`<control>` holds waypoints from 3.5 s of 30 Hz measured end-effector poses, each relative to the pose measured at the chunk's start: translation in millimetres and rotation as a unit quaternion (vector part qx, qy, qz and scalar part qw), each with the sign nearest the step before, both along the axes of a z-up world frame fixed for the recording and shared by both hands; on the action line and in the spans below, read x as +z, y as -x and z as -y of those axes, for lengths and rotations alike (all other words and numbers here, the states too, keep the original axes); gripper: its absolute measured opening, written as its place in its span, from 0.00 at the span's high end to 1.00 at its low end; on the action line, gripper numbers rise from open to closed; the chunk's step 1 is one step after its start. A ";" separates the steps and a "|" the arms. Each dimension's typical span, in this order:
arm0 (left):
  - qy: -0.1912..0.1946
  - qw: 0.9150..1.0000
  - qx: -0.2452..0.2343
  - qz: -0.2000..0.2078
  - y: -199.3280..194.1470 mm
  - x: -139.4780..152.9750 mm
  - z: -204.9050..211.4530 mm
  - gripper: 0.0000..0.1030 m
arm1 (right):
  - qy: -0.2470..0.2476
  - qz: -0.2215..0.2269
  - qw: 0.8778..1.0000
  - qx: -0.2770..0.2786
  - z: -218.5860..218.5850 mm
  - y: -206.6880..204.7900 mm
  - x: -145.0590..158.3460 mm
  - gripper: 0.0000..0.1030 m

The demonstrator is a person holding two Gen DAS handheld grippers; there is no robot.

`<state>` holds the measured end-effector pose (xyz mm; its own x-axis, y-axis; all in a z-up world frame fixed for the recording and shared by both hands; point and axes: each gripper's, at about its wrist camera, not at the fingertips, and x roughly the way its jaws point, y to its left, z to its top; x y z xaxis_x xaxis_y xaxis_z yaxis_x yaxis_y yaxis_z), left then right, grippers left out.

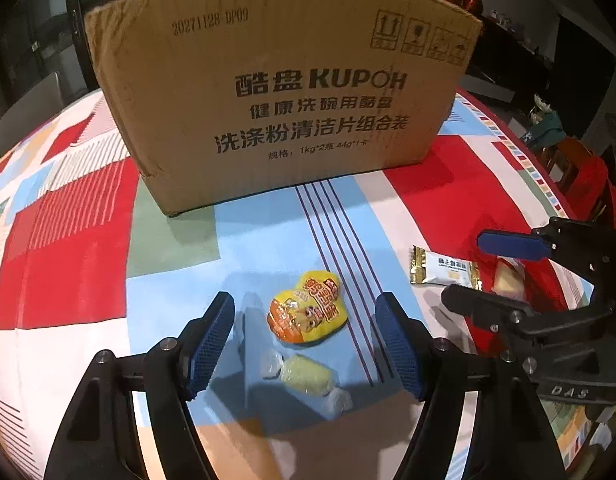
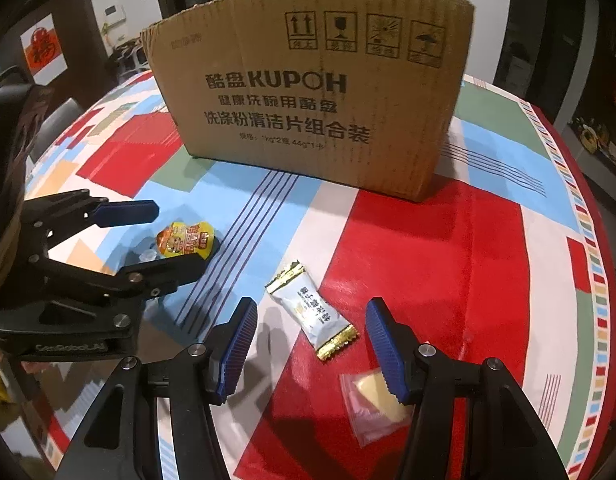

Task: Organize snacks
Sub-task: 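Grasp the yellow candy pouch with the left tool while the right tool grasps the white bar, then carry the yellow pouch and white bar into the box and open both tools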

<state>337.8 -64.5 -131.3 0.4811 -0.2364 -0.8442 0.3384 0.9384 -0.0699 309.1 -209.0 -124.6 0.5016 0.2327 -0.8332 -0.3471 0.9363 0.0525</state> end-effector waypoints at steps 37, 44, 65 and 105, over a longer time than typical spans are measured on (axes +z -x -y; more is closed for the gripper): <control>-0.002 1.000 0.001 0.003 2.6 0.9 7.3 0.61 | -0.013 0.015 1.000 -0.004 -8.0 -0.8 -4.9 0.77; 0.004 1.000 0.006 0.021 12.6 18.9 3.9 0.61 | -0.025 0.036 0.999 -0.010 -3.9 9.1 11.5 0.78; 0.047 0.991 0.029 0.123 47.3 115.1 -7.5 0.61 | -0.074 0.147 0.986 -0.018 3.6 42.2 103.6 0.79; 0.034 0.983 0.063 0.170 -77.6 174.1 -14.9 0.59 | -0.087 0.184 0.978 -0.049 -2.8 -71.1 173.3 0.80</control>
<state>415.4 -49.7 42.8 0.7620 -0.2083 -0.6132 0.2353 0.9712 -0.0375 380.2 -206.2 48.7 0.7870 0.2906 -0.5442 -0.2815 0.9541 0.1023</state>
